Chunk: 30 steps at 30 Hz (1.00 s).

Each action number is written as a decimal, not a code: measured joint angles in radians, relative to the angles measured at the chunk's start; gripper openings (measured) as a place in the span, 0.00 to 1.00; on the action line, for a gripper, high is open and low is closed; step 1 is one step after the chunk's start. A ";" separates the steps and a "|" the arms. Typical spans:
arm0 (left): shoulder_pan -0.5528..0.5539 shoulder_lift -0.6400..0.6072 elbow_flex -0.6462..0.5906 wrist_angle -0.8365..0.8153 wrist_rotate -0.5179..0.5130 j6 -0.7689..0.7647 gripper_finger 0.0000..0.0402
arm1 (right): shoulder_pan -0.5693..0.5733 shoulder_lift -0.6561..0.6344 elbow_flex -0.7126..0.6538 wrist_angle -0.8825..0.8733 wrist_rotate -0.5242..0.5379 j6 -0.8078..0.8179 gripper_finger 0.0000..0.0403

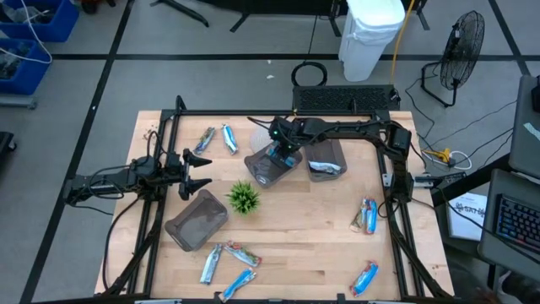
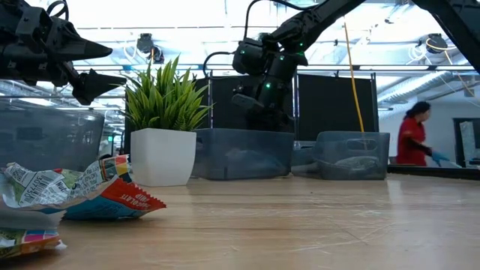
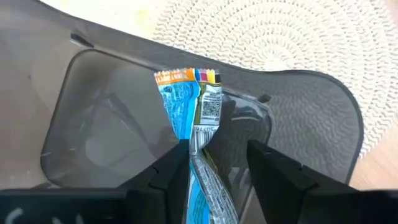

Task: Pick and place Granola Bars by type
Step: Put the yellow granola bar into the top left black bin

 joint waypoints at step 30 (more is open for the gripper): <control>0.000 0.000 0.000 0.000 0.000 0.000 0.94 | 0.002 -0.258 0.325 -0.456 -0.060 -0.373 0.41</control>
